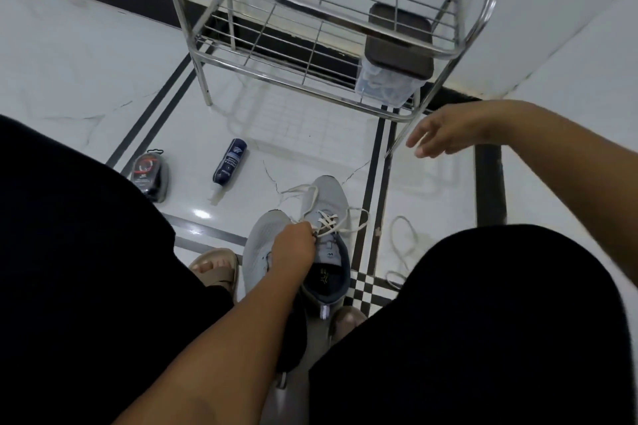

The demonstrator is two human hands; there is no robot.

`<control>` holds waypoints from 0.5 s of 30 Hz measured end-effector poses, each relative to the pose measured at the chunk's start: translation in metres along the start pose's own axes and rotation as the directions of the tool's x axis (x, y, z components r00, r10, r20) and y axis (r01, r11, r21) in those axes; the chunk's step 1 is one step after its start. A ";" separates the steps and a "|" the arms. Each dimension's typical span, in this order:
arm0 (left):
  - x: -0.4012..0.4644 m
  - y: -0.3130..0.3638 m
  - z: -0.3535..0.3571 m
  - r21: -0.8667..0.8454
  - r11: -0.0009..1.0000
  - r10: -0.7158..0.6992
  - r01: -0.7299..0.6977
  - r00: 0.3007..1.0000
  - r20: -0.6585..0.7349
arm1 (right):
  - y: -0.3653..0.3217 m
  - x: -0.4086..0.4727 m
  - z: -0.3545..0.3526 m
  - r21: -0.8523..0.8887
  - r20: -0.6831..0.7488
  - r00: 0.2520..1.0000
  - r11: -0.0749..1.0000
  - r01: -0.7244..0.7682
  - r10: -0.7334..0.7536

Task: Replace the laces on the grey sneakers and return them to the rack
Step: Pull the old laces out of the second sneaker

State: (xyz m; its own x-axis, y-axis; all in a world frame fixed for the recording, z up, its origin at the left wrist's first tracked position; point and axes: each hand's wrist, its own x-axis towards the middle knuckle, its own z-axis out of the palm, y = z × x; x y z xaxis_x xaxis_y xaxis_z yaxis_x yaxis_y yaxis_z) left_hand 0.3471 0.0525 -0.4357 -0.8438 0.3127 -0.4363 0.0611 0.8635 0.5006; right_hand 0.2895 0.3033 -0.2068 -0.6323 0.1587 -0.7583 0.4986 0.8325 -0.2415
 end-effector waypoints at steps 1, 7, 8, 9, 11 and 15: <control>-0.002 -0.001 -0.001 0.006 1.000 -0.001 0.001 1.000 0.008 | -0.010 -0.002 0.005 -0.006 -0.028 1.000 1.000 0.003 -0.003; -0.021 -0.014 -0.003 -0.013 0.999 -0.046 0.046 0.999 0.027 | -0.047 0.030 0.154 0.138 -0.263 0.965 0.990 0.029 0.008; -0.024 -0.019 -0.004 -0.025 0.998 -0.060 0.061 0.998 0.024 | -0.047 0.036 0.191 0.170 -0.248 0.968 0.985 -0.006 0.049; -0.027 -0.023 -0.005 -0.034 0.997 -0.071 0.072 0.997 0.022 | -0.046 0.037 0.222 0.202 -0.235 0.968 0.979 -0.041 0.089; -0.035 -0.028 -0.006 -0.026 0.996 -0.083 0.084 0.996 0.028 | -0.046 0.033 0.268 0.281 -0.238 0.958 0.955 -0.089 0.160; -0.045 -0.036 -0.005 0.007 0.994 -0.108 0.108 0.993 0.046 | -0.047 0.020 0.299 0.366 -0.375 0.891 0.924 -0.109 0.254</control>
State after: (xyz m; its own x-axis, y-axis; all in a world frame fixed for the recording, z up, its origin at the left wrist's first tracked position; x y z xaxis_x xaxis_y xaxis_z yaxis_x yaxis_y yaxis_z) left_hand 0.3800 0.0059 -0.4306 -0.8198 0.2355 -0.5220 -0.0267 0.8948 0.4457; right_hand 0.4312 0.1084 -0.3915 -0.6596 0.5520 -0.5101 0.7468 0.5582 -0.3616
